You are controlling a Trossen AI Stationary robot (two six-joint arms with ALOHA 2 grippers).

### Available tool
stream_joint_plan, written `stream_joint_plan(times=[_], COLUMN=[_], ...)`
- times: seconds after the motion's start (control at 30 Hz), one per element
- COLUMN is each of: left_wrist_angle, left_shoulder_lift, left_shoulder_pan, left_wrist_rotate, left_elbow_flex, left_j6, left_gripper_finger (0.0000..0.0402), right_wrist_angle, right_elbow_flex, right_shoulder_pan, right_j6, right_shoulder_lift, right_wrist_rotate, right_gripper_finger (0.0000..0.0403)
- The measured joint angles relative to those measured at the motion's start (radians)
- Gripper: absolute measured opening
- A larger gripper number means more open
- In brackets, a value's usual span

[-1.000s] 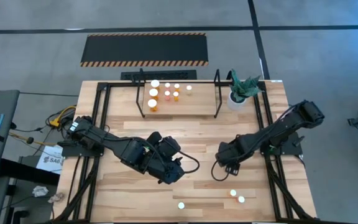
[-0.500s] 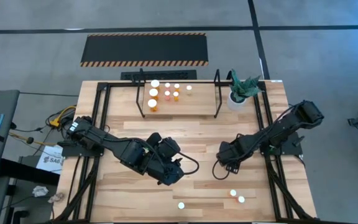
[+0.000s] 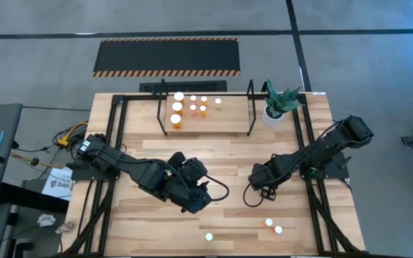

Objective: Pick and place medicine bottles onto shelf by color
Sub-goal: Put the top yellow pill bottle aligned on the shelf with the other yellow pill bottle

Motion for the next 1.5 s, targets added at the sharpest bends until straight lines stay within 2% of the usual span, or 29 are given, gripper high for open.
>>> stream_joint_plan(times=[0.2,0.47,0.63,0.87,0.97,1.13,1.27,1.5], left_wrist_angle=[-0.014,-0.065,-0.125,-0.166,-0.189,-0.226,-0.287,-0.324], left_shoulder_lift=[0.0,0.0,-0.012,-0.042,-0.053,-0.075,-0.102,-0.119], left_shoulder_pan=[0.004,0.017,0.025,0.065,0.085,0.127,0.146,0.168], left_wrist_rotate=[-0.007,-0.006,-0.013,-0.032,-0.019,0.0,0.0,-0.012], left_elbow_flex=[0.0,0.0,0.0,0.0,0.0,0.0,0.0,-0.004], left_j6=[0.001,0.002,0.001,0.046,0.076,0.127,0.143,0.16], left_gripper_finger=[0.021,0.021,0.021,0.021,0.021,0.021,0.021,0.021], right_wrist_angle=[-0.051,0.017,0.012,0.179,0.183,0.093,0.063,0.078], right_elbow_flex=[0.163,0.352,0.366,0.367,0.403,0.585,0.718,0.806], right_shoulder_pan=[-0.089,-0.367,-0.481,-0.63,-0.664,-0.672,-0.681,-0.713], right_j6=[-0.155,-0.359,-0.415,-0.432,-0.436,-0.498,-0.541,-0.551], right_shoulder_lift=[0.0,0.0,-0.001,0.06,0.137,0.29,0.35,0.438], right_wrist_rotate=[-0.008,-0.019,-0.048,-0.054,-0.037,0.039,0.036,0.036], right_gripper_finger=[0.0157,0.0129,0.0123,0.0136,0.0136,0.0135,0.0134,0.0134])
